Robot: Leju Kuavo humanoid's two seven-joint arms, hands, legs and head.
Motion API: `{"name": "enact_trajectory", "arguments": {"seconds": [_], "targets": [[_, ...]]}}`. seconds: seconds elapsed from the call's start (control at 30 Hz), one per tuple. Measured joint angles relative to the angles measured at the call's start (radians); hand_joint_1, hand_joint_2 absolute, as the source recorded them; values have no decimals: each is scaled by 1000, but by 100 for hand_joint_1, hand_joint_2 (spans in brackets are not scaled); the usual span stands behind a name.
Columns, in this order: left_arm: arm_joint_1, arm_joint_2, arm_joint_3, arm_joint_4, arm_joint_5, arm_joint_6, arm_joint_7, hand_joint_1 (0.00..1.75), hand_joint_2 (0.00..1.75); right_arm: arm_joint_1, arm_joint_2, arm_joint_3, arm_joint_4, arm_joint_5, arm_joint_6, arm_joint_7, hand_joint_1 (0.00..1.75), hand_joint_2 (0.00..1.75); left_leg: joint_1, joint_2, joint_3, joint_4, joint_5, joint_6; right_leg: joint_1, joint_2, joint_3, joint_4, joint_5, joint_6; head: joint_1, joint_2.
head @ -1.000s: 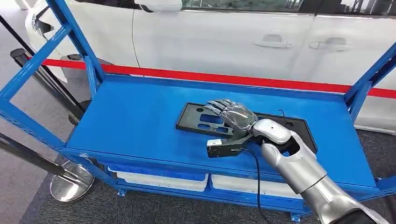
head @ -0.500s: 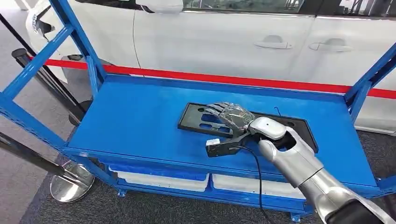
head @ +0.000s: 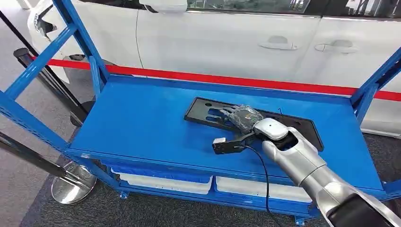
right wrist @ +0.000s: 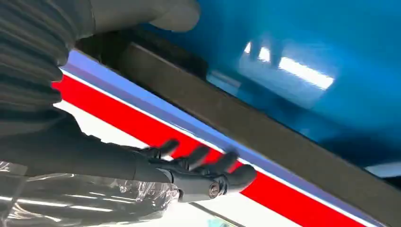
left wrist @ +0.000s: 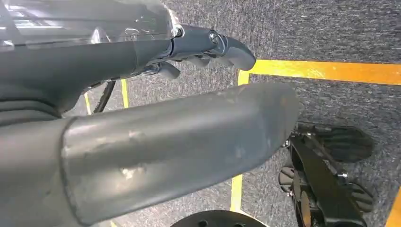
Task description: Take the parts from the cabinet and place them on the table.
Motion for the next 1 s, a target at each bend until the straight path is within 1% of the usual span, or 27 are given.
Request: {"name": "enact_trajectory", "arguments": {"seconds": [0.33, 0.63, 0.67, 0.83, 1.0], "targets": [[-4, -8, 28, -3, -15, -1, -5, 0, 0, -6, 0, 0, 13, 9, 8, 7, 175, 175, 0, -1, 0, 0, 0, 0, 0, -2, 1, 0, 0, 0, 0, 0], [-7, -14, 63, -4, -16, -3, -13, 0, 0, -6, 0, -1, 21, 17, 22, -11, 175, 175, 0, -3, 0, 0, 0, 0, 0, -4, 1, 0, 0, 0, 0, 0], [-7, -14, 65, -4, -15, -4, -13, 0, 175, -6, 0, -1, 21, 17, 22, -12, 175, 175, 0, -4, 0, 0, 0, 0, 0, -4, 1, 0, 0, 0, 0, 0], [-8, -16, 78, -5, -15, -4, -12, 0, 175, -6, 0, -1, 21, 16, 26, -15, 175, 175, 0, -5, 0, 0, 0, 0, 0, -6, 1, 0, -1, 1, 0, 0], [-10, -23, 110, -10, -12, -5, -23, 0, 175, -6, 0, -1, 21, 15, 35, -18, 175, 175, 0, -6, -1, 0, 0, 0, 0, -6, 2, 0, -1, 1, 0, 0]]}}
